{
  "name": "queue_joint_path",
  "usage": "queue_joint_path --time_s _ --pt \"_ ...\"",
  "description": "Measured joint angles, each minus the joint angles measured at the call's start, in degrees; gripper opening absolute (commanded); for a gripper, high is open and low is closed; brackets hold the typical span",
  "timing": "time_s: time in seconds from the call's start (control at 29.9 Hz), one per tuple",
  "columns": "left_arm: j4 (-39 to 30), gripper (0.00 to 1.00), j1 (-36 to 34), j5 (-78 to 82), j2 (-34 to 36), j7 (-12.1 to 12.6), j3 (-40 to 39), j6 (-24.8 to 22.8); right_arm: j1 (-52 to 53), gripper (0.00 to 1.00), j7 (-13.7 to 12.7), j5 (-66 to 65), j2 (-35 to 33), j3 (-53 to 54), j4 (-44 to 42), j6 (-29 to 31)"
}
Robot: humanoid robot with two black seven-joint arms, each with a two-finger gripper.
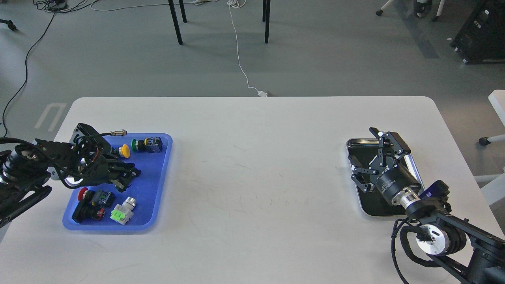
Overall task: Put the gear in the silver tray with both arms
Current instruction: 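Grasp a small black gear in the blue tray with the left gripper, then lift the black gear and carry it toward the table center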
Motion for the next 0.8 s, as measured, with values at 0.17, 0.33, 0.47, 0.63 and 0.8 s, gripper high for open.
queue_joint_path --time_s 0.17,0.33,0.47,0.63,0.8 --pt "-4.3 0.17 -3.0 0.0 0.3 -0.1 -0.1 -1.1 0.0 0.99 0.0 -0.1 0.0 0.0 0.0 0.0" --pt "-13.9 0.17 -6.6 -0.1 1.2 -0.1 -0.2 -5.5 0.1 0.99 0.0 -0.1 0.0 0.0 0.0 0.0" --pt "-20.4 0.17 -9.7 -0.1 0.6 -0.1 -0.2 -9.0 0.1 0.99 0.0 -0.1 0.0 0.1 -0.1 0.0" --pt "-21.0 0.17 -15.3 -0.1 -5.9 -0.1 0.7 -12.3 0.1 0.99 0.0 0.0 0.0 0.1 -0.2 0.0" --pt "-18.1 0.17 -20.8 -0.1 -15.7 -0.1 5.8 -13.2 0.1 0.99 0.0 0.1 -0.2 0.2 -0.4 -0.3"
